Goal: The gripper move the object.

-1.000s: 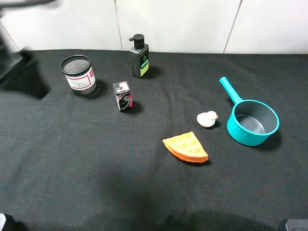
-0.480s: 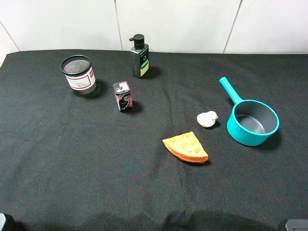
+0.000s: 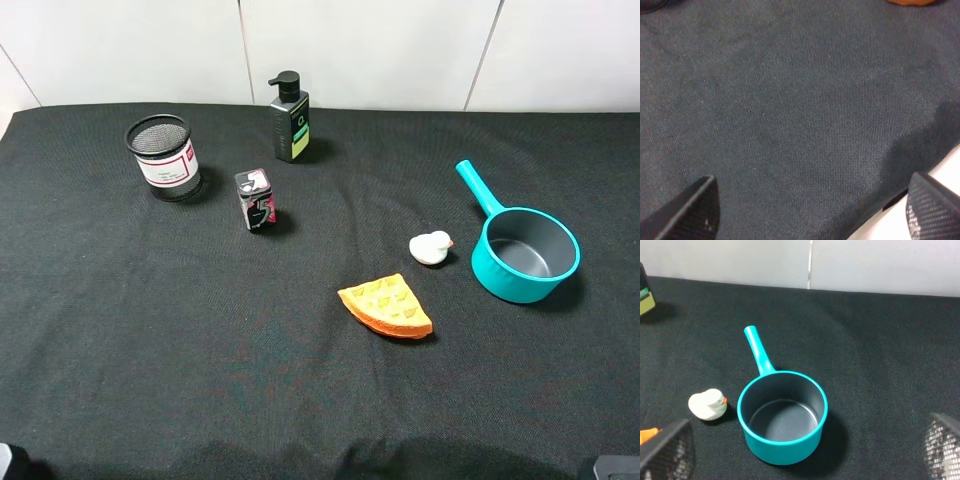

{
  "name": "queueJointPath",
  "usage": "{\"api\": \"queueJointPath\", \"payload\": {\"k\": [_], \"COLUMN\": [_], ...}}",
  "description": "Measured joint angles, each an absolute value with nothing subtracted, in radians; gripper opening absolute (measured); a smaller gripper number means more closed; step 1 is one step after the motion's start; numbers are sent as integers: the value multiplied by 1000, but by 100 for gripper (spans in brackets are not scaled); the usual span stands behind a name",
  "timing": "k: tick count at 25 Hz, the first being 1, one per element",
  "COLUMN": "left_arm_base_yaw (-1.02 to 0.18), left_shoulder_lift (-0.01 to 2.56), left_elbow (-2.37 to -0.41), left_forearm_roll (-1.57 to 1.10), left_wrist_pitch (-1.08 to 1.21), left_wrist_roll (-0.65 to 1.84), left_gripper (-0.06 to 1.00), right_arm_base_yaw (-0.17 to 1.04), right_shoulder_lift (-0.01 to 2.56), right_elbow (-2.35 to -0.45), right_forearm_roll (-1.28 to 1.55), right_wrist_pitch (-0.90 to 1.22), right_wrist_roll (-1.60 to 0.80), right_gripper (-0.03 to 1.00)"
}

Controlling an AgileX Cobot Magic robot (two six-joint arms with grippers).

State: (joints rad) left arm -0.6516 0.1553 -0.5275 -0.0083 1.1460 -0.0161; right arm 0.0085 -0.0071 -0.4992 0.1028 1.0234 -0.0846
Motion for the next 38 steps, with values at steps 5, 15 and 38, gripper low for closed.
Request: {"api": "queueJointPath", "payload": {"k": [5,15,38], "left_arm_base_yaw": [-652,-652,-338], "left_shoulder_lift": [155,155,155], "left_elbow": [-516,-490,-490], "left_forearm_roll": [-7,0,93], "left_wrist_pitch": [1115,1065,1065], "left_wrist_roll": [-14,-12,-17], "left_gripper": [79,79,79], "right_arm_base_yaw": [9,9,9], "right_shoulder_lift": [-7,-7,-7], "right_elbow": [-499,-499,-499], "right_forearm_roll": [103,103,103], "right_wrist_pitch": [1023,1023,1023], "right_wrist_roll": [-85,-85,-85], "right_gripper": [69,69,69]}}
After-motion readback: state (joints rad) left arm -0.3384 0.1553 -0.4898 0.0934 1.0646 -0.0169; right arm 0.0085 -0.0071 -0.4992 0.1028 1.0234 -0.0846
